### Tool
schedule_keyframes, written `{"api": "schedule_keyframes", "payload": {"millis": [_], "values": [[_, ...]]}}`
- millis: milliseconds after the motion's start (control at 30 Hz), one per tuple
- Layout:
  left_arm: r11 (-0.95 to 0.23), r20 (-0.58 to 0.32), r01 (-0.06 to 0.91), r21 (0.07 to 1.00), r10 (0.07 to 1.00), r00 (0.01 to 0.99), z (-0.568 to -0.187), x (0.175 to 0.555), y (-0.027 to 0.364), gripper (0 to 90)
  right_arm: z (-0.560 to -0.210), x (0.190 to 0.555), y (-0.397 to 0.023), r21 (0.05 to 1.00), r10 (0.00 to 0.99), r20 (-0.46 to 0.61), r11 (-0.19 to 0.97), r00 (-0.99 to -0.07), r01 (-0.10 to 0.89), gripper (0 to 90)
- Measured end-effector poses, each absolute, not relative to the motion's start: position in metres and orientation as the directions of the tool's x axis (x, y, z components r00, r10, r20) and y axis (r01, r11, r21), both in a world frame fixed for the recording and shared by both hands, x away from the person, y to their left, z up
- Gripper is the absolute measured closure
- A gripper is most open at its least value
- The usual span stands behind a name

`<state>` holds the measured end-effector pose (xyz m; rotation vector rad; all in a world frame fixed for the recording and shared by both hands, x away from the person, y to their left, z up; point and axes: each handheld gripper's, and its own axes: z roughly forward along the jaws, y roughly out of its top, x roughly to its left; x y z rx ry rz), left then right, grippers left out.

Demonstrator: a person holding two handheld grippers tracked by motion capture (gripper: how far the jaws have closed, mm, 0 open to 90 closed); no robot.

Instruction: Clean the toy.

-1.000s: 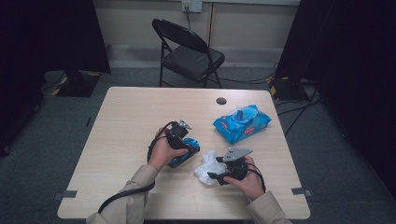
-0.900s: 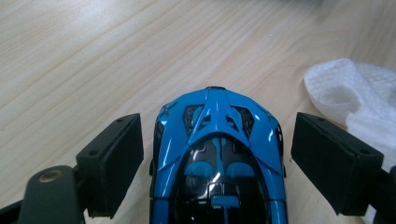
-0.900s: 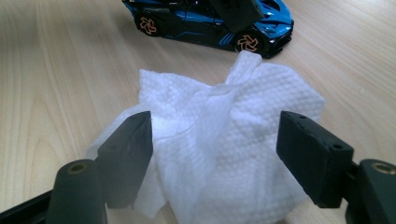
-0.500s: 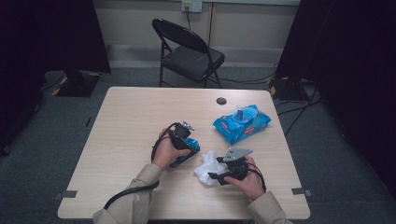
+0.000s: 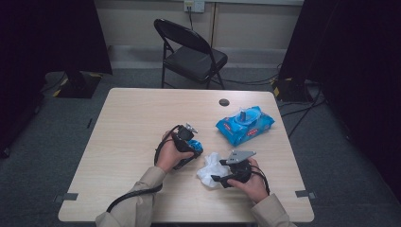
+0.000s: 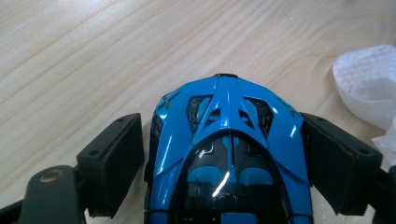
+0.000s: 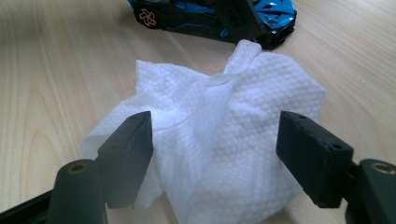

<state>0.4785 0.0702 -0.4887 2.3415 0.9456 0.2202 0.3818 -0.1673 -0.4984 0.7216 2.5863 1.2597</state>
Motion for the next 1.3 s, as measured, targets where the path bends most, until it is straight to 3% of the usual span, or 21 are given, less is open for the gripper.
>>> {"api": "schedule_keyframes", "payload": {"millis": [200, 1300], "values": [[-0.584, -0.046, 0.554, 0.593, 0.663, 0.747, -0.488, 0.476, 0.067, 23.2, -0.498, 0.381, -0.167, 0.775, 0.494, 0.051, 0.529, -0.868, 0.346, 27.1], [-0.562, -0.029, 0.536, 0.631, 0.673, 0.739, -0.476, 0.468, 0.077, 24.5, -0.499, 0.382, -0.166, 0.773, 0.501, 0.042, 0.532, -0.865, 0.346, 27.0]]}}
